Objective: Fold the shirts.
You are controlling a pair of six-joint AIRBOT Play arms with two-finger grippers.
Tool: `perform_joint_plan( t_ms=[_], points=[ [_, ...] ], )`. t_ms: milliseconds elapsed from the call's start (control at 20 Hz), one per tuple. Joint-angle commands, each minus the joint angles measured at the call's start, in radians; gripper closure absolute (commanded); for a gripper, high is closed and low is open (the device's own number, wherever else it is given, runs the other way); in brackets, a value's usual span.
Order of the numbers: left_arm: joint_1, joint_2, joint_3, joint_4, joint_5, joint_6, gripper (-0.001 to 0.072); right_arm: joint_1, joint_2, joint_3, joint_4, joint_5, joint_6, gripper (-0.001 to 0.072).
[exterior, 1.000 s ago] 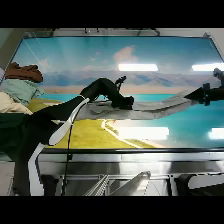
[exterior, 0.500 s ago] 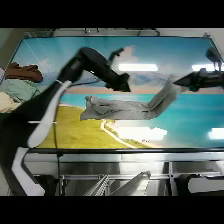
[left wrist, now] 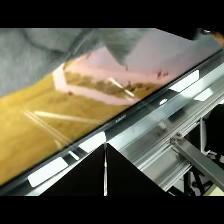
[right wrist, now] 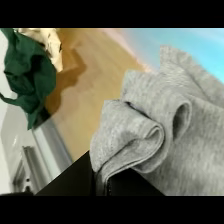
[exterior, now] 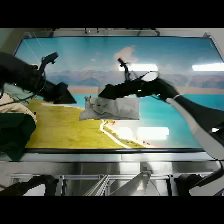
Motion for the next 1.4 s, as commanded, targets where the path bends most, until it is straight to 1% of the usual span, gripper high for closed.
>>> perform_joint_plan(
  t_ms=[0, 50, 150, 250, 300, 350, 400, 450, 500, 550, 600, 650, 700, 800, 850, 950, 1000, 1050, 1100, 1250, 1350],
  points=[
    [0.094, 0.169, -0.187, 0.001, -0.028, 0.033, 0.0689, 0.117, -0.126, 0.072, 0.053, -0.096, -0.036, 0.0406],
    [0.112, 0.206, -0.209, 0.002, -0.031, 0.037, 0.0690, 0.113, -0.124, 0.081, 0.052, -0.081, -0.035, 0.0278],
    [0.154, 0.282, -0.244, 0.001, -0.032, 0.043, 0.0689, 0.068, -0.082, 0.095, 0.043, 0.031, -0.035, 0.0280],
    [0.196, 0.359, -0.275, 0.001, -0.038, 0.043, 0.0689, -0.024, 0.008, 0.095, 0.002, 0.205, -0.022, 0.0282],
    [0.217, 0.386, -0.281, 0.002, -0.037, 0.043, 0.0689, -0.080, 0.056, 0.095, -0.037, 0.271, 0.003, 0.0310],
    [0.237, 0.410, -0.282, 0.002, -0.037, 0.043, 0.0689, -0.146, 0.111, 0.095, -0.098, 0.318, 0.032, 0.0349],
    [0.255, 0.437, -0.282, 0.002, -0.035, 0.042, 0.0689, -0.212, 0.159, 0.095, -0.183, 0.339, 0.077, 0.0347],
    [0.271, 0.457, -0.282, 0.002, -0.034, 0.042, 0.0689, -0.285, 0.200, 0.093, -0.300, 0.348, 0.146, 0.0340],
    [0.285, 0.475, -0.282, 0.001, -0.027, 0.042, 0.0689, -0.351, 0.227, 0.087, -0.417, 0.356, 0.229, 0.0250],
    [0.298, 0.489, -0.282, 0.001, -0.009, 0.042, 0.0689, -0.417, 0.242, 0.068, -0.514, 0.372, 0.311, 0.0104],
    [0.307, 0.503, -0.282, 0.001, 0.007, 0.042, 0.0689, -0.472, 0.245, 0.037, -0.567, 0.392, 0.344, 0.0062],
    [0.314, 0.515, -0.282, 0.001, 0.016, 0.042, 0.0689, -0.521, 0.244, -0.017, -0.581, 0.397, 0.358, 0.0063],
    [0.319, 0.525, -0.282, 0.001, 0.020, 0.042, 0.0689, -0.555, 0.244, -0.084, -0.576, 0.376, 0.359, 0.0063],
    [0.320, 0.531, -0.282, -0.017, 0.026, 0.042, 0.0689, -0.581, 0.239, -0.233, -0.557, 0.291, 0.348, 0.0063],
    [0.320, 0.527, -0.282, -0.056, 0.031, 0.042, 0.0689, -0.578, 0.228, -0.299, -0.520, 0.256, 0.311, 0.0063],
    [0.320, 0.507, -0.282, -0.145, 0.045, 0.043, 0.0689, -0.563, 0.184, -0.375, -0.386, 0.230, 0.220, 0.0063],
    [0.320, 0.492, -0.282, -0.177, 0.045, 0.043, 0.0689, -0.549, 0.149, -0.388, -0.313, 0.232, 0.184, 0.0063],
    [0.320, 0.479, -0.282, -0.189, 0.044, 0.043, 0.0689, -0.530, 0.113, -0.388, -0.261, 0.232, 0.170, 0.0063],
    [0.320, 0.470, -0.282, -0.192, 0.045, 0.043, 0.0689, -0.507, 0.084, -0.388, -0.219, 0.232, 0.168, 0.0064],
    [0.320, 0.461, -0.282, -0.191, 0.044, 0.043, 0.0689, -0.420, 0.014, -0.388, -0.056, 0.231, 0.100, 0.0063],
    [0.320, 0.462, -0.282, -0.191, 0.050, 0.043, 0.0689, -0.368, -0.014, -0.384, 0.021, 0.211, 0.091, 0.0063]
  ],
)
